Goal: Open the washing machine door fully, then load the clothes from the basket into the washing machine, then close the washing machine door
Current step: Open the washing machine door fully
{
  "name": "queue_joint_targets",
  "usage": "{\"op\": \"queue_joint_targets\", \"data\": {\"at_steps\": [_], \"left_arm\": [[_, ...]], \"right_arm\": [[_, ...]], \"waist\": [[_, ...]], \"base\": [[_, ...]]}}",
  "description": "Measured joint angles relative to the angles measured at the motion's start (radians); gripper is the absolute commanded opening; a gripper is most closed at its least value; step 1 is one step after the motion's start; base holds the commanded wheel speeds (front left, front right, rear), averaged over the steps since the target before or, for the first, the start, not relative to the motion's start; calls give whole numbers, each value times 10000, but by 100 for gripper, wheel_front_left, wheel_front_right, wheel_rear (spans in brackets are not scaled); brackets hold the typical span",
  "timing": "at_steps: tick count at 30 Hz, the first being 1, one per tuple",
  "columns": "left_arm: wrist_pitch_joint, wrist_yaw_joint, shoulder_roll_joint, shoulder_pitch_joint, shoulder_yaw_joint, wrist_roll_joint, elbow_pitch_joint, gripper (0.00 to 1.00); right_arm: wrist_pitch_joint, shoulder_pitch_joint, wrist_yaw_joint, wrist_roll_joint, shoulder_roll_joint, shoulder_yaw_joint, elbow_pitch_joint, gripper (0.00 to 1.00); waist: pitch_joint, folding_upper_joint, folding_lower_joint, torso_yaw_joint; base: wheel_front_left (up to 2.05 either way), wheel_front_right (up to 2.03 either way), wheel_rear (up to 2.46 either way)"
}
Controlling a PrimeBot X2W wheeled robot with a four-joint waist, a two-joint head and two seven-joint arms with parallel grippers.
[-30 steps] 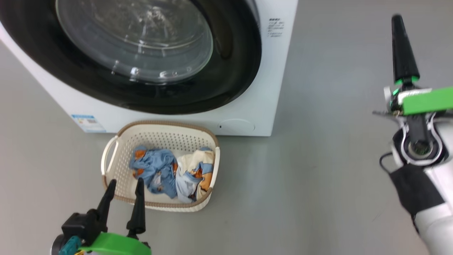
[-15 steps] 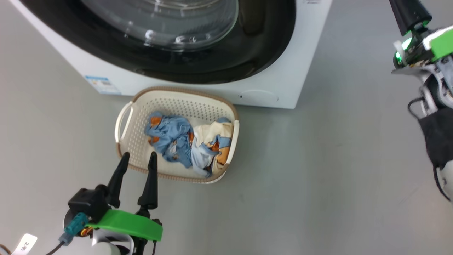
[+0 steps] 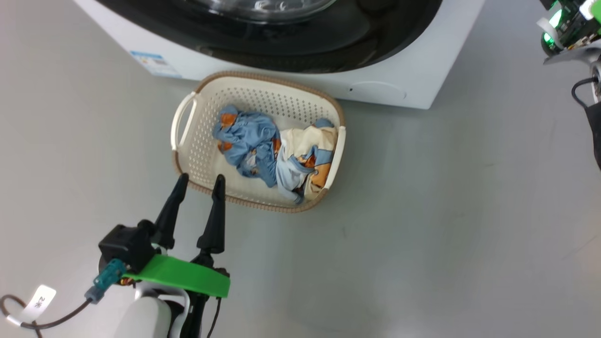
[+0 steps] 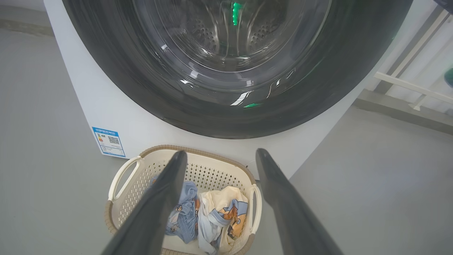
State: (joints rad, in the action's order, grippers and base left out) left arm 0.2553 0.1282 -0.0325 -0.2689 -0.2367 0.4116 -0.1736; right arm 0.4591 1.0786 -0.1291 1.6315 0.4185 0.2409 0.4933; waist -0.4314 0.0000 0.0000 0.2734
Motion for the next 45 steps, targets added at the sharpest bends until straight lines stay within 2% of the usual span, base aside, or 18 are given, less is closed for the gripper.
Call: {"op": "queue_joint_targets", "data": {"at_steps": [9, 27, 36, 45], "left_arm": [[0, 0, 12, -344, -322, 268, 109, 100], [0, -2, 27, -491, -594, 508, 190, 100], [0, -2, 35, -473, -464, 320, 107, 100], [0, -2, 40, -78, -211, 13, -79, 100]], "right_arm": [[531, 816, 0, -217, -4, 52, 437, 0], [591, 1503, 2, -729, 98, 301, 757, 0], [690, 656, 4, -711, 75, 564, 474, 0], [957, -612, 4, -644, -288, 951, 38, 0]], "waist": [[-596, 0, 0, 488], [-935, 0, 0, 1037], [-438, 0, 1, 938], [261, 0, 0, 758]], "base": [[0, 0, 0], [0, 0, 0], [0, 0, 0], [0, 0, 0]]}}
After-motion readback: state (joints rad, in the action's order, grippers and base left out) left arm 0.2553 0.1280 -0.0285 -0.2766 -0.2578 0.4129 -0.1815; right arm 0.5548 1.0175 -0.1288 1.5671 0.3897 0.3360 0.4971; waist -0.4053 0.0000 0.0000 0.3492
